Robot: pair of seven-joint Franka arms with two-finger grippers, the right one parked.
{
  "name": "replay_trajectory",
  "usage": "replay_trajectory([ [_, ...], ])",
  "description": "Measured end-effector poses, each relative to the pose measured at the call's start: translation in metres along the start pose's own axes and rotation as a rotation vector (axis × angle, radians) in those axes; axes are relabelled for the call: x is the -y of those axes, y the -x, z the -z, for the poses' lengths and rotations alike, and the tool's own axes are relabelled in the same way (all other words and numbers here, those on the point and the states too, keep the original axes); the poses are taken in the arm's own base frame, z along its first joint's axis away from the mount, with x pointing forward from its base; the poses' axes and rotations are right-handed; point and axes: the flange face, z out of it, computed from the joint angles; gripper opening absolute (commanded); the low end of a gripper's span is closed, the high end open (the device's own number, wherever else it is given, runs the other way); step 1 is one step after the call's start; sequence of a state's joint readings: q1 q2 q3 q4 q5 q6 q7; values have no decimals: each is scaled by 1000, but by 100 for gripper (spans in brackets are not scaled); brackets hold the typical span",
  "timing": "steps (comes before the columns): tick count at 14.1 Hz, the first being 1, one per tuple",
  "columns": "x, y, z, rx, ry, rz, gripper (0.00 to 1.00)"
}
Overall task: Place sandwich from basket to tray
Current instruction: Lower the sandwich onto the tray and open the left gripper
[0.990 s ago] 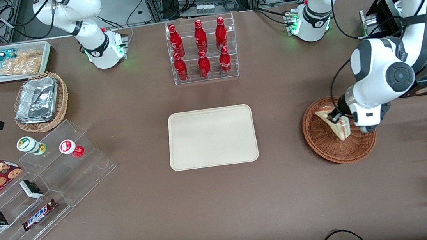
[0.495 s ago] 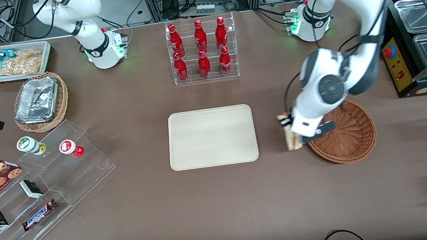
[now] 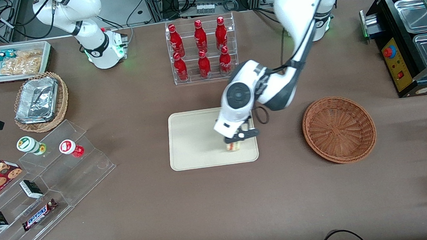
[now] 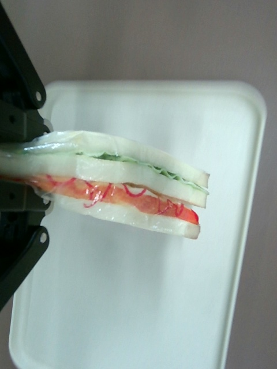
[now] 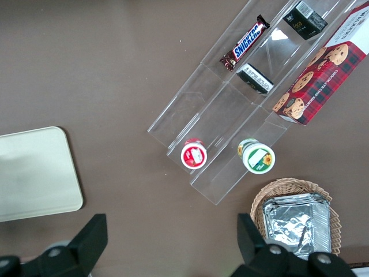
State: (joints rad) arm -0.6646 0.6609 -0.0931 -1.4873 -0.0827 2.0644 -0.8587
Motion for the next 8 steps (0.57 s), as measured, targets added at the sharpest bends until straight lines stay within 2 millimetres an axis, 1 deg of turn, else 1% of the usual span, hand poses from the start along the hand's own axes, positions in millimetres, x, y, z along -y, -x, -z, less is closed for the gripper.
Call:
replay_trajectory([
  [1, -15, 5, -7, -2, 4, 1, 0],
  [3, -35, 11, -20, -2, 7, 14, 0],
  [6, -53, 17, -35, 13, -11, 70, 1],
  [8, -60, 15, -44, 22, -21, 94, 5],
])
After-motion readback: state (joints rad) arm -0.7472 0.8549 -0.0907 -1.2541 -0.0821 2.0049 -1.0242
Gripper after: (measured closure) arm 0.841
